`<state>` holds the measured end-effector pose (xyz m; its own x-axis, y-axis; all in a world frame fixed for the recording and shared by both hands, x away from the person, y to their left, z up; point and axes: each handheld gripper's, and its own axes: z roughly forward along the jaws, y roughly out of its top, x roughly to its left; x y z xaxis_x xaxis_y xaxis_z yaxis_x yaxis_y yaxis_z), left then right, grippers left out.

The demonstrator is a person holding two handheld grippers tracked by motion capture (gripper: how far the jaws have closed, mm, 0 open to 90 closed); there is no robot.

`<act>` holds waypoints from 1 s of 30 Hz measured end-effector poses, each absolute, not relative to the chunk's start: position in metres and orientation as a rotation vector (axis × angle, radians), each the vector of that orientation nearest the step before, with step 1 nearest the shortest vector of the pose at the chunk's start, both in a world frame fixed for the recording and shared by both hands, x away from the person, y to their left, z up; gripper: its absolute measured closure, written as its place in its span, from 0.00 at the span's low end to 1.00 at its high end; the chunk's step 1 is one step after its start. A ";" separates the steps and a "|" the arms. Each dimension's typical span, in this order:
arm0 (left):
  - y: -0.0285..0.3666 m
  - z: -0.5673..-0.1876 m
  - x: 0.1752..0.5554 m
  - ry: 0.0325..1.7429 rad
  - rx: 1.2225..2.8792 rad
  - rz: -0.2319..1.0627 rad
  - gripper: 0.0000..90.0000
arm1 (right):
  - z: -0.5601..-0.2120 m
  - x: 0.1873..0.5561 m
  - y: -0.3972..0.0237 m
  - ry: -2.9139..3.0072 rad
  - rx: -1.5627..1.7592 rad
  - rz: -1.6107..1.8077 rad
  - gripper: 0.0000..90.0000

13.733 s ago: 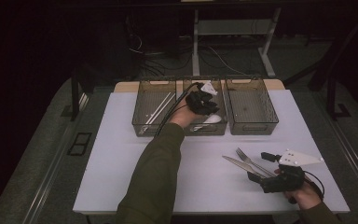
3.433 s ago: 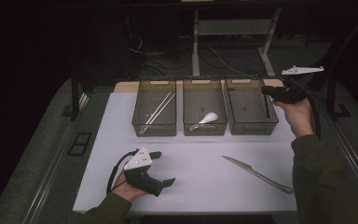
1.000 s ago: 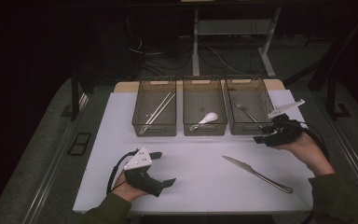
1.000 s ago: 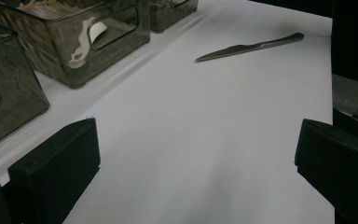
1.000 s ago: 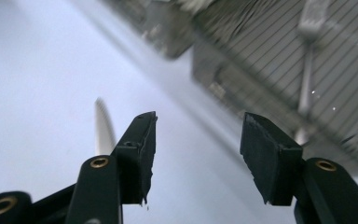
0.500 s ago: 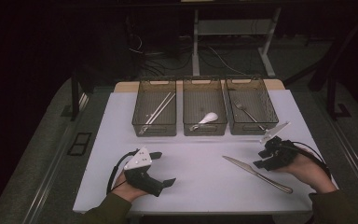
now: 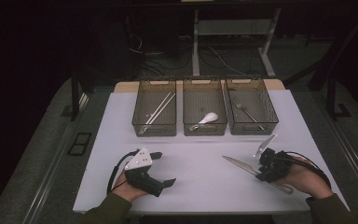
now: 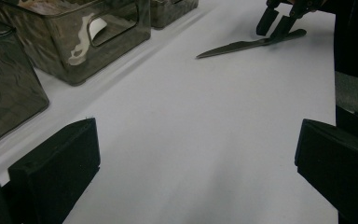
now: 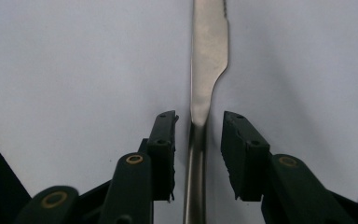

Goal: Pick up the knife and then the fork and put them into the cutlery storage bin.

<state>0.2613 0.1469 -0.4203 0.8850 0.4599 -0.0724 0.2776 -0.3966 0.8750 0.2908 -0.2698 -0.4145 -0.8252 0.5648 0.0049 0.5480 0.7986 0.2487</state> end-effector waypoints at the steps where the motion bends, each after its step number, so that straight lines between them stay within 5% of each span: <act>1: 0.147 -0.420 0.261 0.536 2.007 0.219 0.00 | -0.415 0.291 -0.270 2.919 0.897 0.361 0.75; 30: 0.144 -0.422 0.261 0.530 2.018 0.206 0.00 | -0.419 0.299 -0.257 2.969 0.940 0.149 0.88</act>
